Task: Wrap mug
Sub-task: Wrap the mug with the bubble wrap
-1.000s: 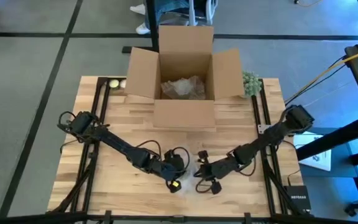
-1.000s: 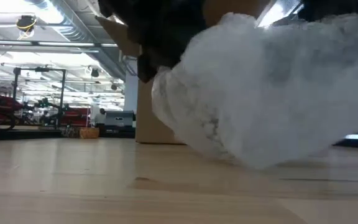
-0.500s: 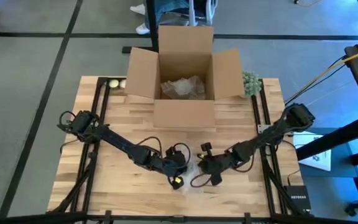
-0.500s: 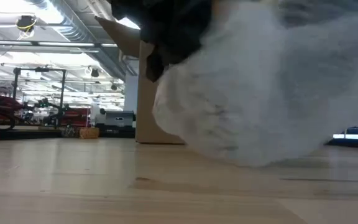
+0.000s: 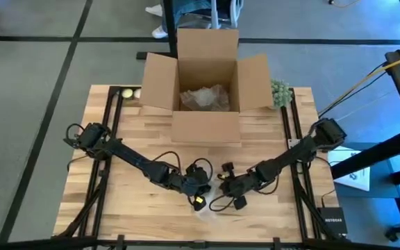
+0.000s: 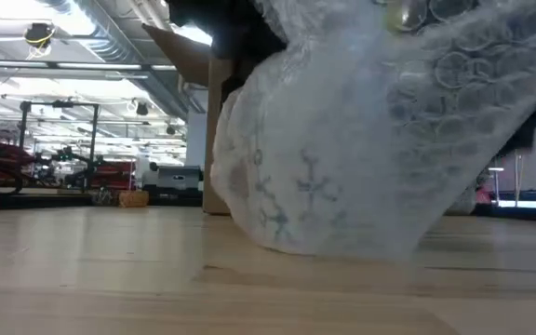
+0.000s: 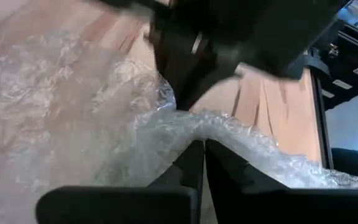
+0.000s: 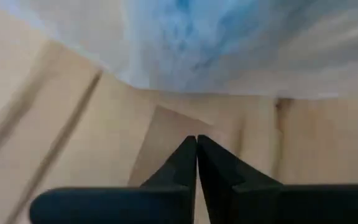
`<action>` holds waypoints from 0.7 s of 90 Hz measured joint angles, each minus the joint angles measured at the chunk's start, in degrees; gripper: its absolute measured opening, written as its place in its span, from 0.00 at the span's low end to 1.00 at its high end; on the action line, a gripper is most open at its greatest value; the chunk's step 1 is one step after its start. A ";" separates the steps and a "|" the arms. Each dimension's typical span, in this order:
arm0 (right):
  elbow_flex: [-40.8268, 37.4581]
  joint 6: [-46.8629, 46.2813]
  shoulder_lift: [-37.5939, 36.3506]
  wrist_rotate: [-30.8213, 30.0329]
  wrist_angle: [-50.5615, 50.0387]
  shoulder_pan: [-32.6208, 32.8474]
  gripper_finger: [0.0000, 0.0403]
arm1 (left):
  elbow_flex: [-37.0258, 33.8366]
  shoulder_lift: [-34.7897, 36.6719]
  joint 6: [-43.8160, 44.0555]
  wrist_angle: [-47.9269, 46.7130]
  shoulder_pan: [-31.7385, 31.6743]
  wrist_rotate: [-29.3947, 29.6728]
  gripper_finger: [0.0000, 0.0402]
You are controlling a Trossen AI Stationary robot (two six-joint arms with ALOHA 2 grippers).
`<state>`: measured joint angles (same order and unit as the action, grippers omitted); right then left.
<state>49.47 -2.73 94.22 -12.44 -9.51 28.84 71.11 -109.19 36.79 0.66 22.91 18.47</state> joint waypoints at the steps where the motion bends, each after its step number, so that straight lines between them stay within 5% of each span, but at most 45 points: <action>1: 0.45 -0.04 -0.45 0.03 -0.96 0.00 0.00 | 0.00 0.00 -0.09 -0.05 0.00 0.05 0.00; 24: 6.99 3.75 -4.67 -0.31 1.04 0.00 0.00 | -0.30 0.02 -1.52 0.09 0.01 1.55 0.00; 63: 6.58 4.08 4.03 -1.28 9.52 -0.28 0.00 | 0.98 1.35 -2.70 -2.44 0.36 1.29 0.00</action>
<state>56.05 1.34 98.24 -13.72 0.01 28.56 72.10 -107.83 34.09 -1.78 23.27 19.76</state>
